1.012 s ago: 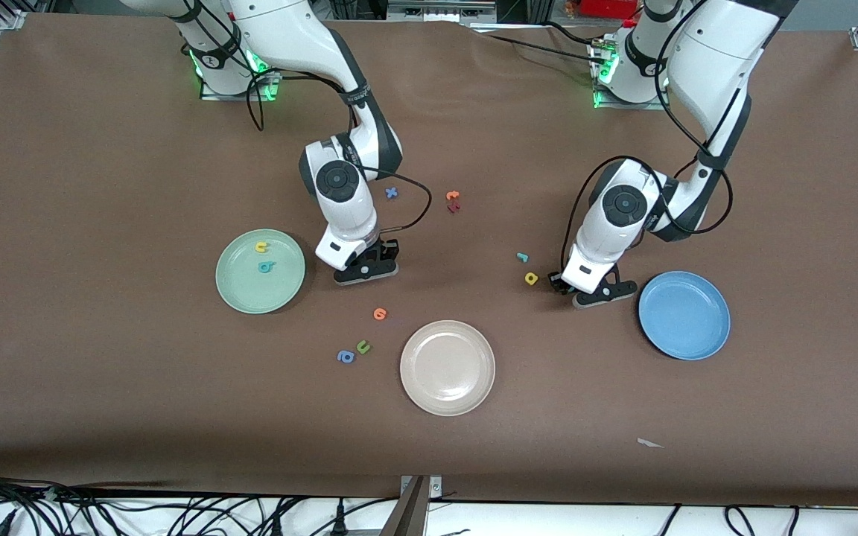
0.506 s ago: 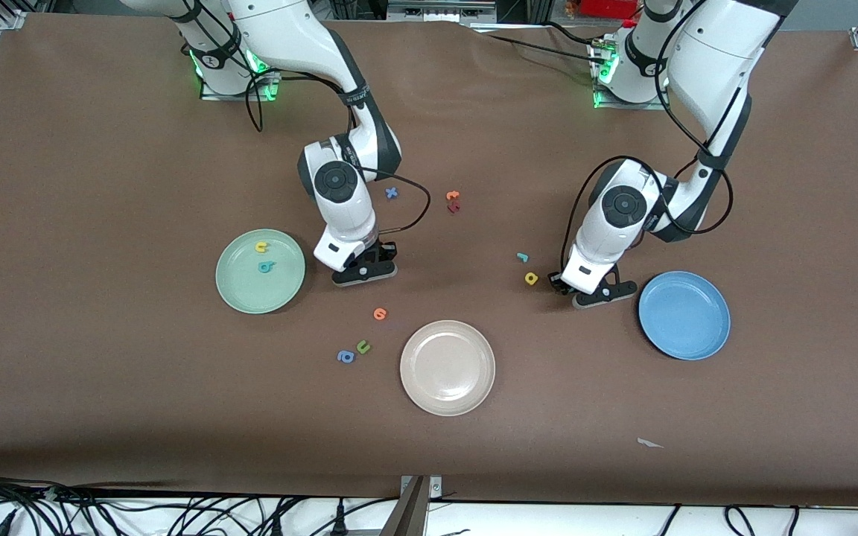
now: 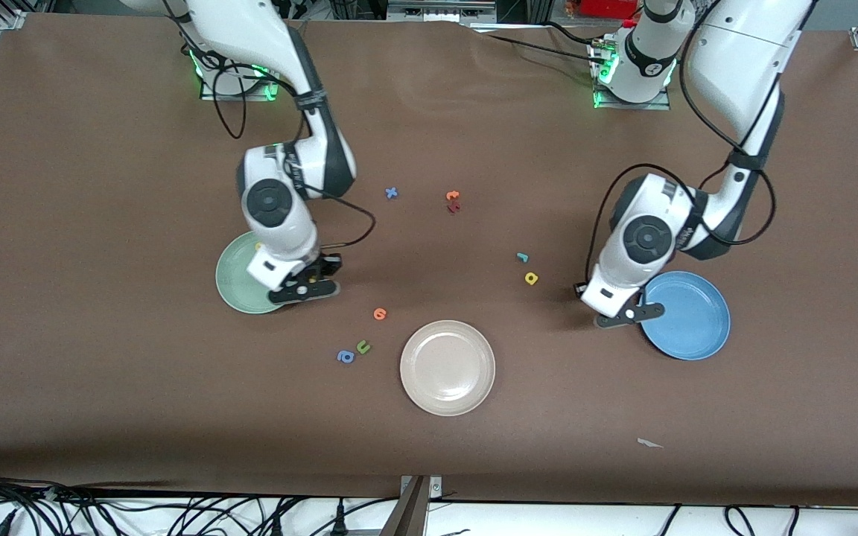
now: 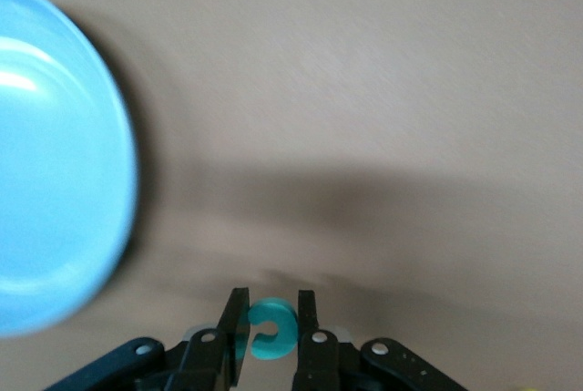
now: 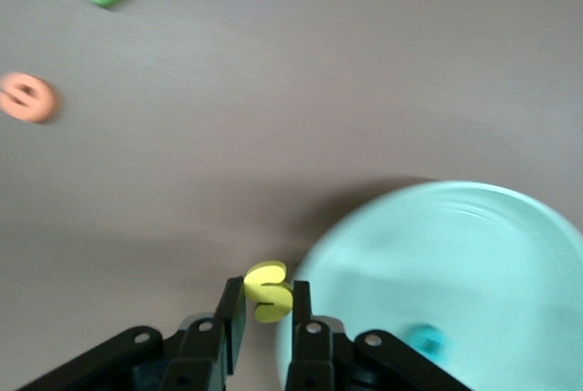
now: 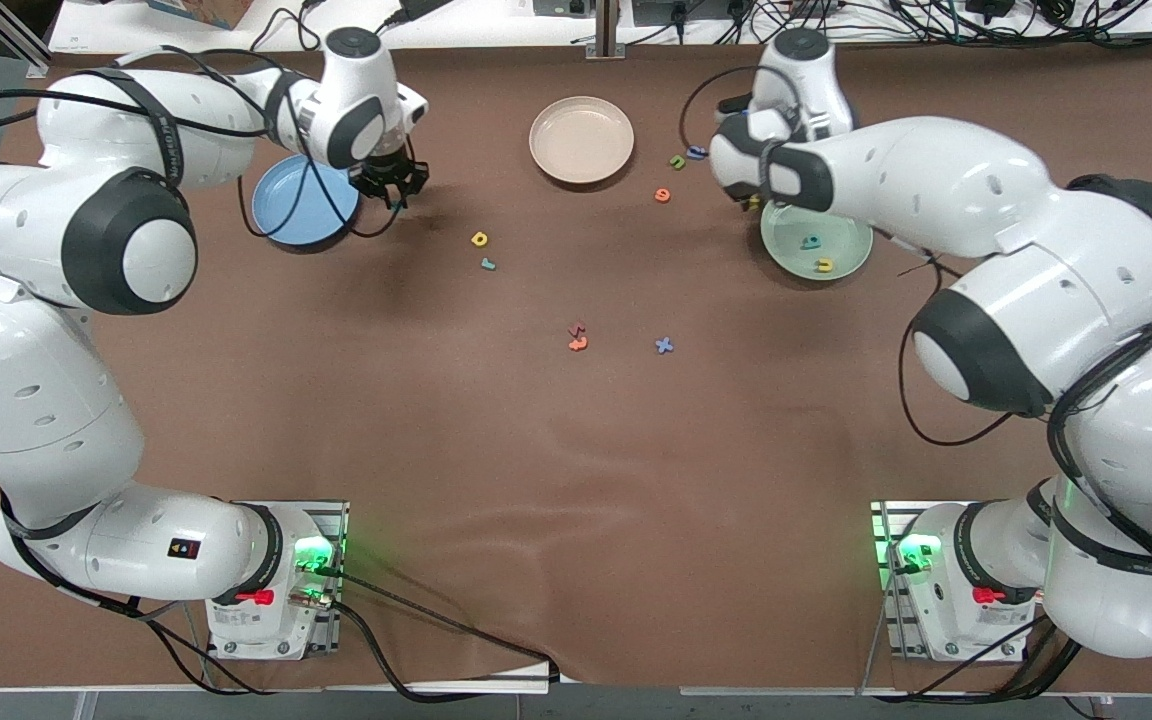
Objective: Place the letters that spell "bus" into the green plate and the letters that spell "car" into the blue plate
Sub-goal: 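Release the s in the green plate while the left gripper drops the c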
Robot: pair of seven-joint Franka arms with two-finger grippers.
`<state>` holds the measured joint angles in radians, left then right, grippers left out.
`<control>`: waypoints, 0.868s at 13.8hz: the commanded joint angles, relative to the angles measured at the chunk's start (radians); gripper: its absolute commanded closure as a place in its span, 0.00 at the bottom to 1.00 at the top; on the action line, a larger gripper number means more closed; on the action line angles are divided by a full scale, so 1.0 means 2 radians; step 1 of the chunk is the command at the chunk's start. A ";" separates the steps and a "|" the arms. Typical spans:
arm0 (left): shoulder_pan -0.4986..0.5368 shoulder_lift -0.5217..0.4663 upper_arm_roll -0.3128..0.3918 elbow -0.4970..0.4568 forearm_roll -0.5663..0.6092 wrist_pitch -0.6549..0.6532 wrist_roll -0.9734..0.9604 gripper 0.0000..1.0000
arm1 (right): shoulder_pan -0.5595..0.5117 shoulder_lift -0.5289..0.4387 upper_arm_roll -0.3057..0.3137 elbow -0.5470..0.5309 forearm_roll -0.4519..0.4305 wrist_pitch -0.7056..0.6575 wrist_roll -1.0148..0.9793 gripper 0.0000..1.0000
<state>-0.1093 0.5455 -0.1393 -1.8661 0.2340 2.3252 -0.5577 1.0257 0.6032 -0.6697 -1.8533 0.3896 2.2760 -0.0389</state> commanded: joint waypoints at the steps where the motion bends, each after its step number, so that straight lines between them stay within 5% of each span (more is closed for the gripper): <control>1: 0.043 -0.002 -0.005 0.010 0.016 -0.011 0.083 0.78 | 0.004 -0.039 -0.039 -0.079 0.012 -0.007 -0.073 0.96; 2: 0.059 -0.002 -0.004 0.014 0.016 -0.011 0.116 0.78 | 0.005 -0.040 -0.049 -0.099 0.012 -0.010 -0.089 0.62; 3: 0.075 -0.001 -0.004 0.016 0.016 -0.010 0.151 0.78 | 0.003 -0.039 -0.059 -0.109 0.012 -0.017 -0.102 0.01; 5: 0.102 0.000 -0.004 0.017 0.016 -0.010 0.203 0.78 | -0.004 -0.039 -0.060 -0.087 0.011 -0.054 -0.099 0.00; 6: 0.109 0.003 -0.004 0.017 0.016 -0.008 0.215 0.62 | -0.004 -0.038 -0.060 -0.074 0.011 -0.074 -0.093 0.00; 7: 0.111 0.004 -0.004 0.017 0.017 -0.006 0.218 0.01 | -0.004 -0.038 -0.060 -0.064 0.012 -0.084 -0.089 0.00; 12: 0.112 0.003 -0.004 0.030 0.016 -0.006 0.213 0.00 | -0.004 -0.028 -0.056 0.041 0.011 -0.197 -0.031 0.00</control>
<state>0.1104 0.5475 -0.1423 -1.8346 0.2341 2.3256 -0.1327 1.0229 0.5422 -0.7837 -1.8563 0.3972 1.9833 -0.1511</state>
